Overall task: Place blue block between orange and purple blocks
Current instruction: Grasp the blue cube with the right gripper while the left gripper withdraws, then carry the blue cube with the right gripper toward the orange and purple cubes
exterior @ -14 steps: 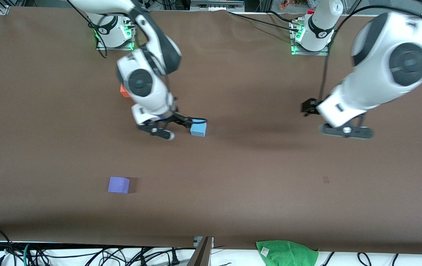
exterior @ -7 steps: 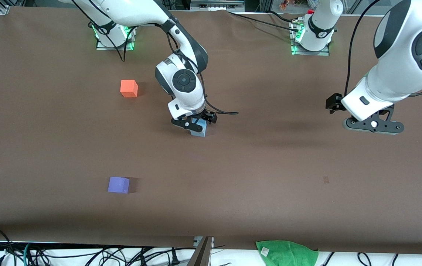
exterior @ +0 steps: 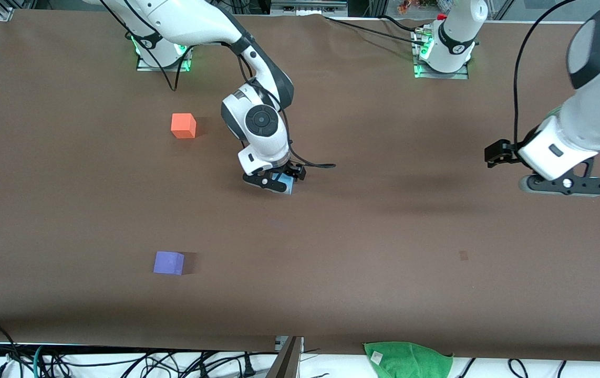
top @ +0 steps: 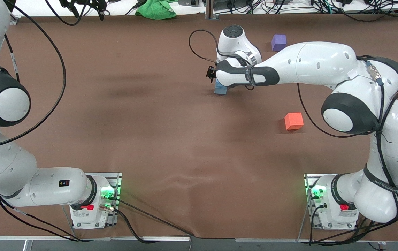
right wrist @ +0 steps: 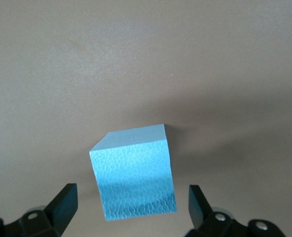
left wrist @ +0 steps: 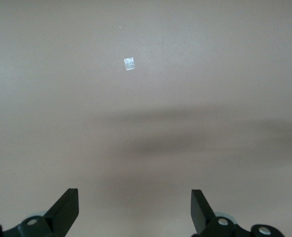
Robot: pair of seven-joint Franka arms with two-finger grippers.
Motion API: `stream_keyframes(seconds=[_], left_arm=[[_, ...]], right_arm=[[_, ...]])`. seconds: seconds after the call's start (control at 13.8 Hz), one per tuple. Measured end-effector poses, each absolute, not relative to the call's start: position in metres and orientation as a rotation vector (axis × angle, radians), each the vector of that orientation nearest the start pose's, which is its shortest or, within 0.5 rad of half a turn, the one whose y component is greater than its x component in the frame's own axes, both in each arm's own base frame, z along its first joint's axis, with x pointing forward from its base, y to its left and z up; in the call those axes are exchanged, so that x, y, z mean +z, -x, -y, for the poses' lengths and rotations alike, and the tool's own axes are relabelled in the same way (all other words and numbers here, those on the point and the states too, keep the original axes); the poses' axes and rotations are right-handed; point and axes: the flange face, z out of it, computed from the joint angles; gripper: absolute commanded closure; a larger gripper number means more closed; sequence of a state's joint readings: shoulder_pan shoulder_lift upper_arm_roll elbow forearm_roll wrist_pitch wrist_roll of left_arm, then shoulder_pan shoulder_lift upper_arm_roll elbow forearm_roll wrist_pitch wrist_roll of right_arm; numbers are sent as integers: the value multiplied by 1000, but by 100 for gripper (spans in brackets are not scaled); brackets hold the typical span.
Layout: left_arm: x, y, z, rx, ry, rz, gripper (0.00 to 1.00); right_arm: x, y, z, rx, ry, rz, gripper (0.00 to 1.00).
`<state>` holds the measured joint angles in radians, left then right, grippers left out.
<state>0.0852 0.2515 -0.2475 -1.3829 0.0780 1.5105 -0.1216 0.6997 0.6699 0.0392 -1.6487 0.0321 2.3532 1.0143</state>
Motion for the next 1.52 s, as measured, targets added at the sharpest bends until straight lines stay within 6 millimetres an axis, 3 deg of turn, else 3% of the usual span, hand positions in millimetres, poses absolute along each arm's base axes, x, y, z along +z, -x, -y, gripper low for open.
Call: stream_keyframes(seconds=[0.14,0.29,0.51,0.72,0.87,1.01,1.16,1.3,1.52], left_arm=[[573,-611,45,170,3134,16,0],[577,-602,19,156,3144,39,0],[580,-586,30,63,3143,3,0],[588,-570,39,34,3144,-24,0],[594,-562,42,21,3144,-34,0],[591,-561,48,33,3143,-50,0],[584,-563,57,46,3142,-74,0],[583,-563,59,47,3142,-81,0],[583,-563,59,47,3142,-80,0]], right_arm=[[218,-512,-463,19,3050,-456,9],[213,-513,-462,18,3054,-440,35],[214,-519,-455,10,3065,-367,70],[221,-540,-428,36,3098,-274,70],[245,-565,-384,123,3145,-191,70],[280,-589,-321,228,3171,-116,69],[303,-601,-255,288,3169,-51,68],[301,-591,-200,309,3170,-21,68],[260,-552,-146,212,3170,-18,68]])
